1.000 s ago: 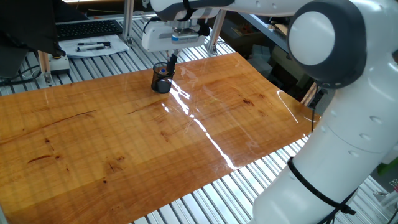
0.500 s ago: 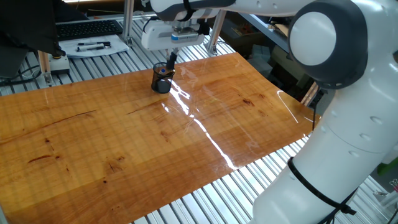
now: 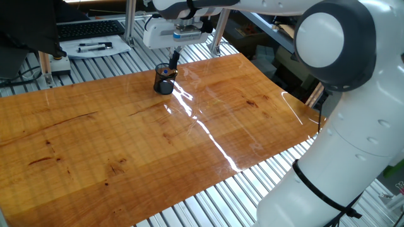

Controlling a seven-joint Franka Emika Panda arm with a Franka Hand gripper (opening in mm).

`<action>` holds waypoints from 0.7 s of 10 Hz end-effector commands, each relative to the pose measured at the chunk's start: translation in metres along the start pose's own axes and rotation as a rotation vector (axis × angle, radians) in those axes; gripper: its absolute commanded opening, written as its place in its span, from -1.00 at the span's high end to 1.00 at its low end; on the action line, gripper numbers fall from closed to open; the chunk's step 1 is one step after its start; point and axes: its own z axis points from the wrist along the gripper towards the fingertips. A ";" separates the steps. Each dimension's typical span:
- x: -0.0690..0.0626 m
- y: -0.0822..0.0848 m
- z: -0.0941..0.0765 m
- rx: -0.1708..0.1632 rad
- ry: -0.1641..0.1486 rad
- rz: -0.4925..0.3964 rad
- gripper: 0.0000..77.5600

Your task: Put the pen into the pen holder

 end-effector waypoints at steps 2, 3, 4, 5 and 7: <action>-0.001 -0.001 -0.008 -0.007 -0.028 -0.003 0.97; -0.001 -0.002 -0.008 -0.005 -0.032 0.000 0.97; -0.001 -0.002 -0.008 -0.003 -0.035 0.004 0.97; -0.001 -0.002 -0.008 -0.003 -0.035 0.007 0.97; -0.002 -0.002 -0.009 -0.001 -0.039 0.010 0.97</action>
